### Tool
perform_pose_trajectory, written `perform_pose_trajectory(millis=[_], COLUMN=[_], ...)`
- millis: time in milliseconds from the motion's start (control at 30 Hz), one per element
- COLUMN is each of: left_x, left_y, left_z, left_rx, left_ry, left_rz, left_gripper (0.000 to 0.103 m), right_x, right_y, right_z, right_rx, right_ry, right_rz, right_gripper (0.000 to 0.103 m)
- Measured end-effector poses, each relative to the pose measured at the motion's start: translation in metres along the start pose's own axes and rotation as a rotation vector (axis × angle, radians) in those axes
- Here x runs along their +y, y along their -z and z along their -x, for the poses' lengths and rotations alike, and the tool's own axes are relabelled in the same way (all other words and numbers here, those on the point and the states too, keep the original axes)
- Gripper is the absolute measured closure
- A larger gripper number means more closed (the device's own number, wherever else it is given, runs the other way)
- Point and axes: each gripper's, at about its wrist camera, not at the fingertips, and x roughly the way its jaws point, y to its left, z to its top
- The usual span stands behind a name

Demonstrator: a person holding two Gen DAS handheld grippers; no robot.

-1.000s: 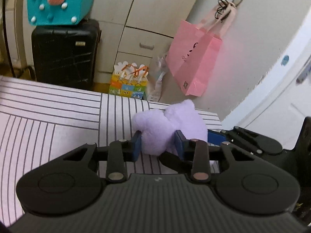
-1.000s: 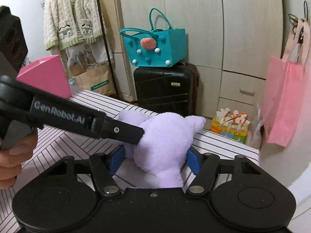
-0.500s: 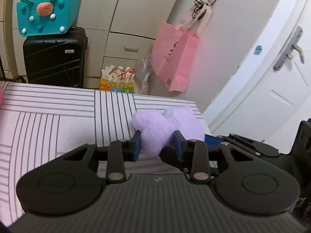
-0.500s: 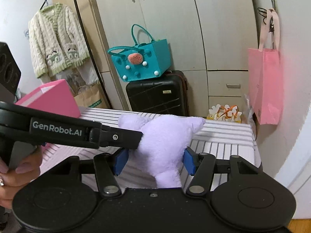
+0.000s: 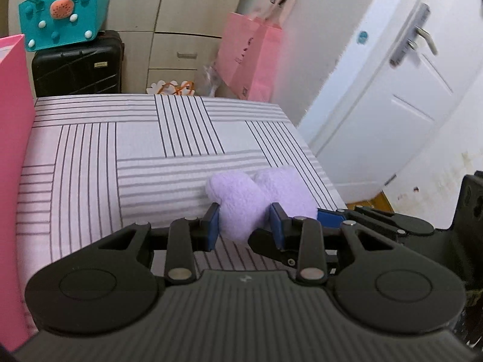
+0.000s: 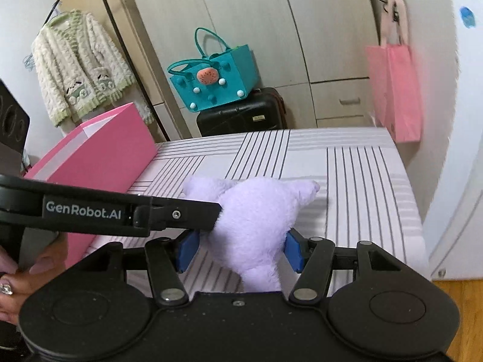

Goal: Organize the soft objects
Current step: 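Lift and carry the lilac plush toy with both tools over the pink box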

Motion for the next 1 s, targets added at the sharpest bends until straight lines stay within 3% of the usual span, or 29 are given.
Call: perform_pose_trajectory(millis=[533, 1000], left_x=[0.004, 0.034], left_y=[0.054, 0.088], left_z=[0.075, 0.155], left_rx=[0.036, 0.035], left_ry=[0.081, 0.093], left_rz=[-0.055, -0.027], left_gripper=[0.070, 0.070], right_x=[0.055, 0.122], right_y=[0.041, 0.049], right_z=[0.053, 0.075], right_rx=[0.090, 0.204], right_ry=[-0.016, -0.136], right_rz=[-0.044, 0.026], right_gripper=[0.039, 0.038])
